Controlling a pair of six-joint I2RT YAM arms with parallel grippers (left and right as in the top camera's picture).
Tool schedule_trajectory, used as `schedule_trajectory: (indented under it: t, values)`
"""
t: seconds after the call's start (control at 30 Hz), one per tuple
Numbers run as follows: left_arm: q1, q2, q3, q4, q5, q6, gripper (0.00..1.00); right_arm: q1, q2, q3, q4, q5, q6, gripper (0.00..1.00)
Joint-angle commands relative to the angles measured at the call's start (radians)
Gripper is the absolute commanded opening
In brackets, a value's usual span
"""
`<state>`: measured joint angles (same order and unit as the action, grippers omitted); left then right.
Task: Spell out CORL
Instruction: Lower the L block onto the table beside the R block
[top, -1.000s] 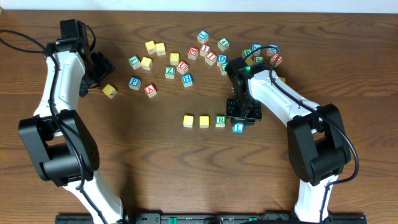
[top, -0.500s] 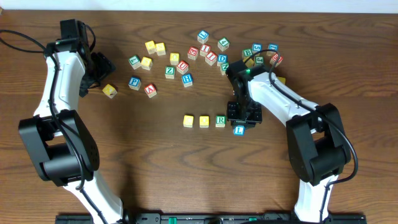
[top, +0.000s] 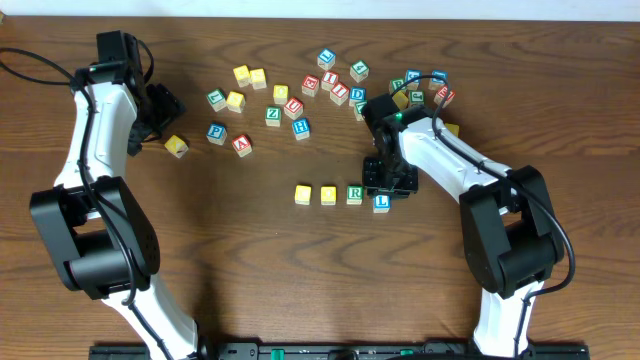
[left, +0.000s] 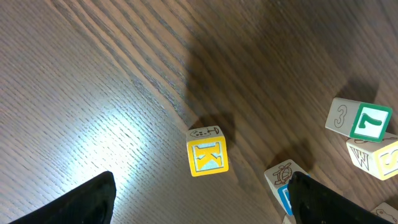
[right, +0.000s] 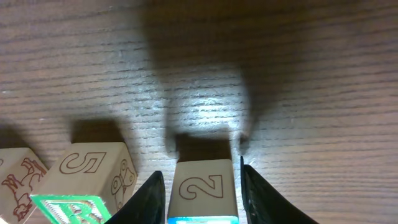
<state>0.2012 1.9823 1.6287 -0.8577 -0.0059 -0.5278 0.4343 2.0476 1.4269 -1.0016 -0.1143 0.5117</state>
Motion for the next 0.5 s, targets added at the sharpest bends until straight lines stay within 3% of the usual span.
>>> schedule_trajectory:
  t: [0.0,0.27,0.47]
  values:
    - [0.000,0.006,0.004,-0.005,-0.006,-0.013,0.87,0.003,0.006,-0.004,-0.024,0.005,0.008,0.36]
    - [0.000,0.006,0.004,-0.005,-0.006,-0.013,0.88,0.008,0.006,-0.012,-0.068,-0.020,0.008,0.44]
    - [0.000,0.006,0.004,-0.005,-0.006,-0.013,0.87,0.008,0.006,-0.024,-0.061,-0.024,0.008,0.35]
